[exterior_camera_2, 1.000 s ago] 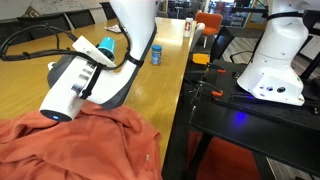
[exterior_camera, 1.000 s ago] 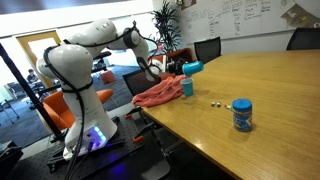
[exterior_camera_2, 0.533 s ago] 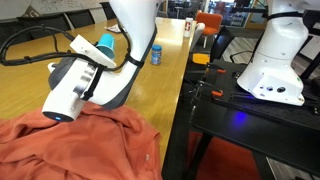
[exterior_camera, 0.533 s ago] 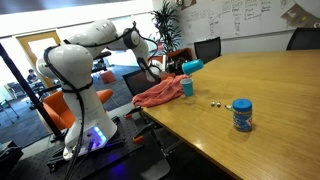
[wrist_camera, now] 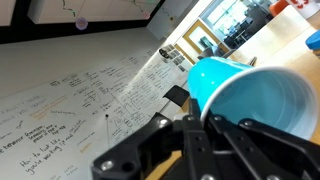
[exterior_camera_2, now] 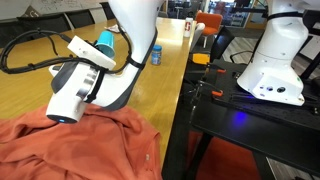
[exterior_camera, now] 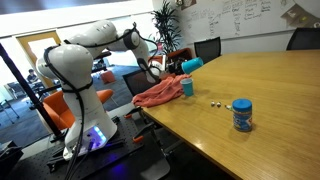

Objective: Pour the candy out of the blue cup on the right and into the blue cup on the left

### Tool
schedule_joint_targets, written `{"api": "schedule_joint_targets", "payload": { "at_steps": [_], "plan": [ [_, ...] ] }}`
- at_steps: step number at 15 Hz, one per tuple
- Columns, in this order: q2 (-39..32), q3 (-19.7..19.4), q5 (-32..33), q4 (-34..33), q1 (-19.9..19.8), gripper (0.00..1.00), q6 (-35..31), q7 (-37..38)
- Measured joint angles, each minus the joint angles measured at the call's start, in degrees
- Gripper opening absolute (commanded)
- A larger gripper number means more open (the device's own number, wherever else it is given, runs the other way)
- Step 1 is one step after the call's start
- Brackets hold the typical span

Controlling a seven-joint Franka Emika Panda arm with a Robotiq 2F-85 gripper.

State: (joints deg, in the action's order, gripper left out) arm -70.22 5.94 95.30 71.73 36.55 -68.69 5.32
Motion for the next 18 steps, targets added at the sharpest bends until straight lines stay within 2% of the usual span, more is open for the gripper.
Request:
{"api": "schedule_joint_targets", "payload": {
  "at_steps": [4, 7, 11, 14, 18],
  "plan": [
    [-0.04, 0.99, -1.48, -0.57, -0.74, 0.01, 0.07, -0.36],
    [1.40, 3.20, -6.21, -1.57, -3.12, 0.01, 0.06, 1.79],
    [7.00, 5.99, -12.73, -0.95, -7.08, 0.01, 0.06, 6.92],
    [12.71, 8.90, -18.11, 1.80, -10.54, 0.01, -0.49, 12.39],
    [21.44, 12.35, -26.16, 9.73, -15.91, 0.01, -4.63, 22.43]
  ]
}}
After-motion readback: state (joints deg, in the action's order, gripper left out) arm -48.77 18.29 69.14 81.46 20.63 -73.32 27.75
